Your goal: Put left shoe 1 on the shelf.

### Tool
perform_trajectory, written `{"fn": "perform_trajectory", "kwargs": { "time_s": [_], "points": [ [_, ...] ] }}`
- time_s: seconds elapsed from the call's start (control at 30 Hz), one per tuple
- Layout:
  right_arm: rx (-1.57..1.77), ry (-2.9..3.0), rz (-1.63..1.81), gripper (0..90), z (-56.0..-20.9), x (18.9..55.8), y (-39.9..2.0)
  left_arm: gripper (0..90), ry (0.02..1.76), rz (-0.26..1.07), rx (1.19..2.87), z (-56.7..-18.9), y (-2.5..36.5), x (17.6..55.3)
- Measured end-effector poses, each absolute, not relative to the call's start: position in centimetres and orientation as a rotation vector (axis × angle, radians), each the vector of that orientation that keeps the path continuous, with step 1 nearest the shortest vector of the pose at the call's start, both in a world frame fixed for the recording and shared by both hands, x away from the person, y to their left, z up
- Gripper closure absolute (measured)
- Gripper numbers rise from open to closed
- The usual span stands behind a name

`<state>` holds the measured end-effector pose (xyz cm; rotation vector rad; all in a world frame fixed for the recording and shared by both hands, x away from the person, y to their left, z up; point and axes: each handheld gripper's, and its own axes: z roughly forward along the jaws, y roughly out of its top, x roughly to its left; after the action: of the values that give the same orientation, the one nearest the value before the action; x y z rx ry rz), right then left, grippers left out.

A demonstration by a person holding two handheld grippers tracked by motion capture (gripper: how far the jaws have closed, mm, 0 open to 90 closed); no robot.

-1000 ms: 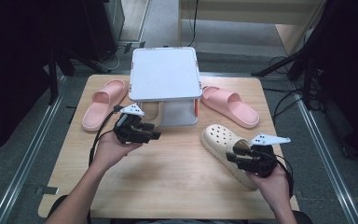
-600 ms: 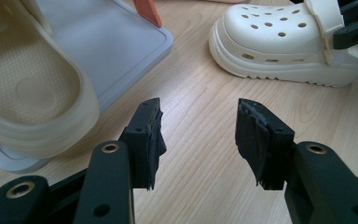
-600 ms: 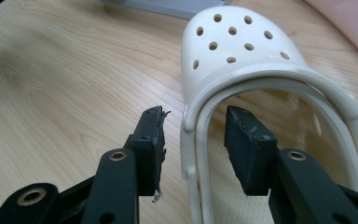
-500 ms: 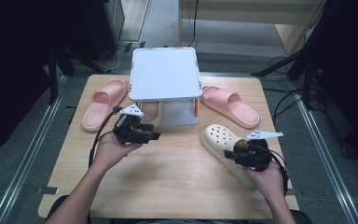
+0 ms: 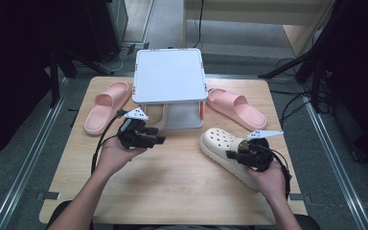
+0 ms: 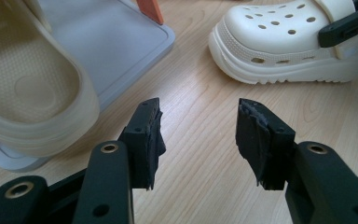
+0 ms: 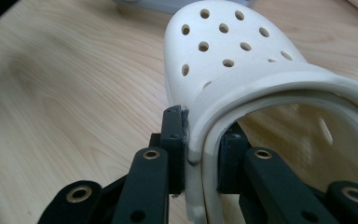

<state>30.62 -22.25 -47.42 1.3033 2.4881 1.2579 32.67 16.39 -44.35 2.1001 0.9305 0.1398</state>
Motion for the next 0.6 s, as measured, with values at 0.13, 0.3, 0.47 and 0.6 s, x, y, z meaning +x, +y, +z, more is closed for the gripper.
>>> {"fn": "perform_trajectory", "kwargs": {
  "time_s": [0.13, 0.3, 0.47, 0.6],
  "points": [
    [1.227, 2.524, 1.253, 78.0, -46.9, 30.6, -19.7, 50.5, 0.942, 0.133, 2.093, -44.6, 16.4, 32.7],
    [1.154, 2.585, 1.248, 77.9, -46.8, 30.9, -17.3, 49.6, 0.946, 0.131, 2.100, -44.8, 16.3, 32.7],
    [1.130, 2.599, 1.258, 77.9, -46.6, 31.1, -15.3, 49.1, 0.941, 0.141, 2.103, -44.8, 16.3, 32.4],
    [1.127, 2.609, 1.255, 77.8, -46.8, 31.3, -14.1, 50.0, 0.948, 0.144, 2.098, -44.9, 16.4, 32.2]
  ]
}}
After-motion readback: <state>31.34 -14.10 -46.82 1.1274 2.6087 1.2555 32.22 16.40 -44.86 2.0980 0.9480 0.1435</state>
